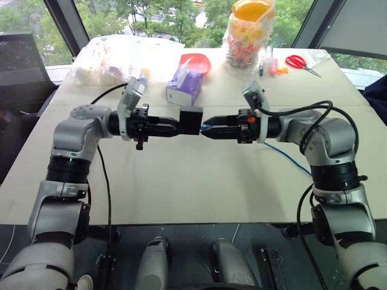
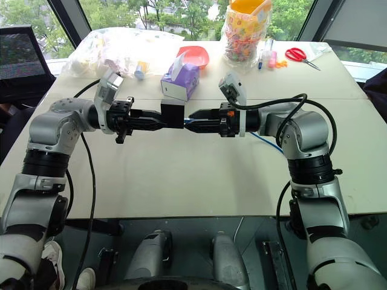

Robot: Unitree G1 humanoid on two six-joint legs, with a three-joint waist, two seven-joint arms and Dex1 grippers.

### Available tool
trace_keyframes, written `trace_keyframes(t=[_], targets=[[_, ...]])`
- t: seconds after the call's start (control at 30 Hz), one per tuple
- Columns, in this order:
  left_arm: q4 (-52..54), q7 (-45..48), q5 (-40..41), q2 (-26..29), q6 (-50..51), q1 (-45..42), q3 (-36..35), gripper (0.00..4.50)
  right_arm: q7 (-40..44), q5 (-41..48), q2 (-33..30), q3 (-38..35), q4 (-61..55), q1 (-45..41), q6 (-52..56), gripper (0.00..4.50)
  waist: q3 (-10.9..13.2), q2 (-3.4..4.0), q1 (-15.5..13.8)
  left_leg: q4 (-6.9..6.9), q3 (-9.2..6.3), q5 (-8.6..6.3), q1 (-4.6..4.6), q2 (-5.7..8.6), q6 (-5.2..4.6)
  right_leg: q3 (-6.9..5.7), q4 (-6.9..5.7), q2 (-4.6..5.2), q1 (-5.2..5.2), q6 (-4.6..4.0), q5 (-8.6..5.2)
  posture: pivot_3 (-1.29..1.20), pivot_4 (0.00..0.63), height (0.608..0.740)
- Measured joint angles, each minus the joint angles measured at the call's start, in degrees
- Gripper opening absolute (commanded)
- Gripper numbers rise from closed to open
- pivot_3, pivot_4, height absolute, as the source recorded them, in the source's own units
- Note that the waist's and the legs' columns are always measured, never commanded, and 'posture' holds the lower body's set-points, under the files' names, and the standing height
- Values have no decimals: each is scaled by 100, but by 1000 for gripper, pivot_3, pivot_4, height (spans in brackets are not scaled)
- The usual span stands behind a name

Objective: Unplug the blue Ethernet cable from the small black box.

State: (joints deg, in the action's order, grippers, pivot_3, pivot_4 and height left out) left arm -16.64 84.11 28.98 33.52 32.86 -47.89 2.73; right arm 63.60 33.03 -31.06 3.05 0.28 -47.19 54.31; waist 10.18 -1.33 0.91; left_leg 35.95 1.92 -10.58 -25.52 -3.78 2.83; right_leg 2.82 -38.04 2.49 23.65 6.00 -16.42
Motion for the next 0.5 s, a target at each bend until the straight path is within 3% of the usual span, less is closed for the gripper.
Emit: trace_keyframes(t=[0.07, 0.17, 0.27, 0.5], targets=[[2, -7, 0, -6, -4, 1, 0, 499, 29, 9, -25, 6, 0, -3, 2, 2161, 0, 0, -1, 0, 0, 0, 0, 0, 0, 0, 0, 0, 0, 0, 0, 0, 150, 735], [23, -30, 0, -12, -6, 18, 0, 499, 57, 36, -54, 17, 0, -4, 4, 1325, 0, 0, -3, 1, 0, 0, 0, 0, 0, 0, 1, 1, 0, -1, 0, 0, 150, 735], [57, -50, -1, -28, -7, 36, -4, 499, 113, 48, -113, 66, -18, -4, 15, 59, 0, 0, -2, 0, 0, 0, 0, 0, 0, 0, 0, 0, 0, -1, 0, 0, 150, 735], [65, -53, 0, -36, -6, 64, -4, 499, 131, 60, -135, 101, -21, -10, 24, 59, 0, 0, -1, 0, 0, 0, 0, 0, 0, 0, 0, 0, 0, -1, 0, 0, 150, 735]])
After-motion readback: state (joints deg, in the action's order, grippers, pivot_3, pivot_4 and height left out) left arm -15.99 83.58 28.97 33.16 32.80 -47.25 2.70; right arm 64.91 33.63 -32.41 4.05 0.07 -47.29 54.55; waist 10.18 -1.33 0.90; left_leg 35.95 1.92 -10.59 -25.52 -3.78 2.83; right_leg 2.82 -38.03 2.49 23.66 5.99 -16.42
